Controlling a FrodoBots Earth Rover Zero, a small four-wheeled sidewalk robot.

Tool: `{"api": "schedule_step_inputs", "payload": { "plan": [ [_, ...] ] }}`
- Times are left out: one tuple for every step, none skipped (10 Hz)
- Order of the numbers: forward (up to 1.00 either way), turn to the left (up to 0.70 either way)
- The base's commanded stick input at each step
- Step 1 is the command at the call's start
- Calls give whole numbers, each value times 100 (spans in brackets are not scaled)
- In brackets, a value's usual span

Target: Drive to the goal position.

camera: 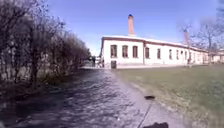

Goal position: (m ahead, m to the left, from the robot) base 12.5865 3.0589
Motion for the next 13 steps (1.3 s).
{"api": "schedule_step_inputs", "payload": {
  "plan": [
    [85,34],
    [85,34],
    [85,28],
    [85,6],
    [85,0],
    [85,0],
    [85,0],
    [85,0],
    [85,0],
    [85,0],
    [85,0],
    [85,0],
    [85,0]
  ]
}}
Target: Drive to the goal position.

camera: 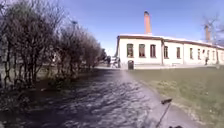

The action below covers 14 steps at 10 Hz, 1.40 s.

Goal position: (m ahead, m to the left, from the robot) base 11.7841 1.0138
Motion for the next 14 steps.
{"api": "schedule_step_inputs", "payload": {
  "plan": [
    [85,0],
    [85,0],
    [85,0],
    [85,0],
    [85,0],
    [85,0],
    [85,0],
    [85,0],
    [85,0],
    [85,0],
    [85,0],
    [85,0],
    [85,0],
    [85,0]
  ]
}}
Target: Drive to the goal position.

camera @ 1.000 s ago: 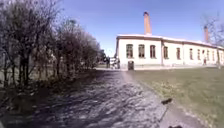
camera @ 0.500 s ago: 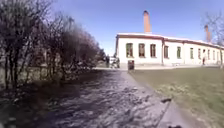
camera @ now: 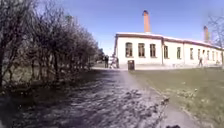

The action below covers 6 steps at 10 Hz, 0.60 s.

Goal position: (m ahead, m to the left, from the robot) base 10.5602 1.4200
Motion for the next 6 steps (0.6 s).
{"api": "schedule_step_inputs", "payload": {
  "plan": [
    [85,0],
    [85,0],
    [85,0],
    [85,0],
    [85,0],
    [85,0]
  ]
}}
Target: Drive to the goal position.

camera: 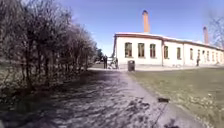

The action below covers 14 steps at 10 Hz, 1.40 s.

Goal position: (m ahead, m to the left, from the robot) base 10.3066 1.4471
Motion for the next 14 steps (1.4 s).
{"api": "schedule_step_inputs", "payload": {
  "plan": [
    [85,0],
    [85,0],
    [85,0],
    [85,0],
    [85,0],
    [85,0],
    [85,0],
    [85,0],
    [85,0],
    [85,0],
    [85,0],
    [85,0],
    [85,0],
    [85,0]
  ]
}}
